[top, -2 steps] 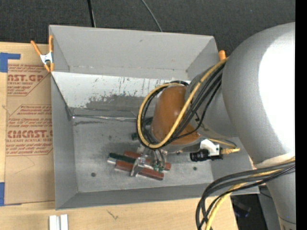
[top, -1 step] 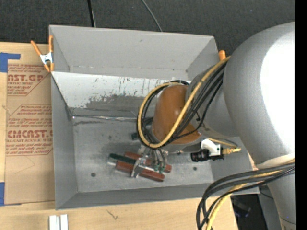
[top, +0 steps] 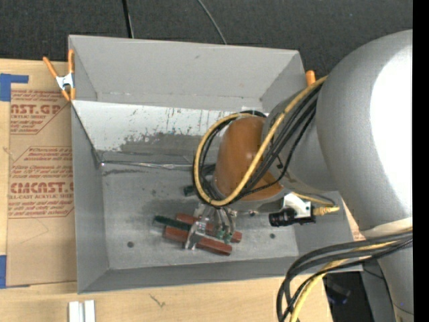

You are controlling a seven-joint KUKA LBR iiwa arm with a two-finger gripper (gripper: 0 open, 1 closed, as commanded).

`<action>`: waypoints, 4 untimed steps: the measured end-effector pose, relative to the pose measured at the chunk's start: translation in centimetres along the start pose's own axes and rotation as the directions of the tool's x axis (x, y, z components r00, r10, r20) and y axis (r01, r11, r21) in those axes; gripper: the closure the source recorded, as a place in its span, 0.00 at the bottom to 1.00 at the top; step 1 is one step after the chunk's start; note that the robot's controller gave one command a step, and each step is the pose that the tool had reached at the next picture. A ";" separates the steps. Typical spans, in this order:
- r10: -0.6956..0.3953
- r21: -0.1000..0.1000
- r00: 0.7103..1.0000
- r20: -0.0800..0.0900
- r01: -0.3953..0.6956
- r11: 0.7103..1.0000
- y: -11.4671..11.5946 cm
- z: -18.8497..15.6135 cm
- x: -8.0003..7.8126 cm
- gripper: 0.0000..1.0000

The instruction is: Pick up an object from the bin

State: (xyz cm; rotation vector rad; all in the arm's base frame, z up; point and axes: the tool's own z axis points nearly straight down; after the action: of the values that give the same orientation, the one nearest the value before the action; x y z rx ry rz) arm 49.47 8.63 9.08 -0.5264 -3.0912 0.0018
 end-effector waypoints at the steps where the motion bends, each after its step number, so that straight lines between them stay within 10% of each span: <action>1: 0.000 0.000 1.000 0.001 0.000 1.000 0.0 -1.7 0.0 1.00; 4: 0.000 -0.003 1.000 0.004 0.000 1.000 0.1 -3.5 -0.1 1.00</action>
Offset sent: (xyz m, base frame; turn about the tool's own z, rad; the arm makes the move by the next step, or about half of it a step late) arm 0.0002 0.0001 0.0373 0.0000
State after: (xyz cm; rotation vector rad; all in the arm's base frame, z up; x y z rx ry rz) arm 49.58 8.69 12.61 -0.5269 -3.0961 -0.0011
